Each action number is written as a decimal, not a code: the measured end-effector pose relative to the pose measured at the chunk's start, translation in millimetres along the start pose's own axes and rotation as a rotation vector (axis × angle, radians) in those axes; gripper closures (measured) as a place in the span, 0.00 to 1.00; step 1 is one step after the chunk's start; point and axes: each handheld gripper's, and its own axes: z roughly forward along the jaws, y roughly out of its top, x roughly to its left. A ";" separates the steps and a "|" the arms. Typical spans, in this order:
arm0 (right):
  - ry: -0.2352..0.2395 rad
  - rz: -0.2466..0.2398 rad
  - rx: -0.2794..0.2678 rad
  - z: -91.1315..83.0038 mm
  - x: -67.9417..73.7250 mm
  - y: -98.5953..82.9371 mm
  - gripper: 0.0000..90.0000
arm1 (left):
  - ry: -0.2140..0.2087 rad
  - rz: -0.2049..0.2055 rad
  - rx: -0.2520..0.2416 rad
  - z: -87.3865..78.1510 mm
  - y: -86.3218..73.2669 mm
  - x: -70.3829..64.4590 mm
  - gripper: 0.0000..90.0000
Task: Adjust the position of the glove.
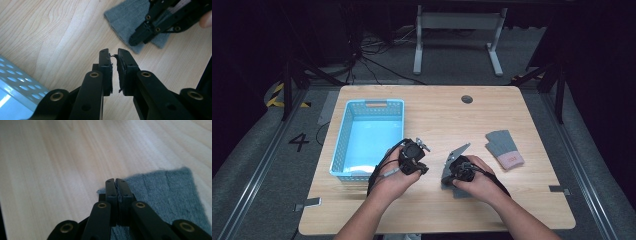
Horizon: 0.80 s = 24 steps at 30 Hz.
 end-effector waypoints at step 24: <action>-0.057 0.064 -0.187 -54.9 -6.3 -13.5 0.91 | 0.001 -0.003 -0.016 -5.2 -1.2 0.5 0.88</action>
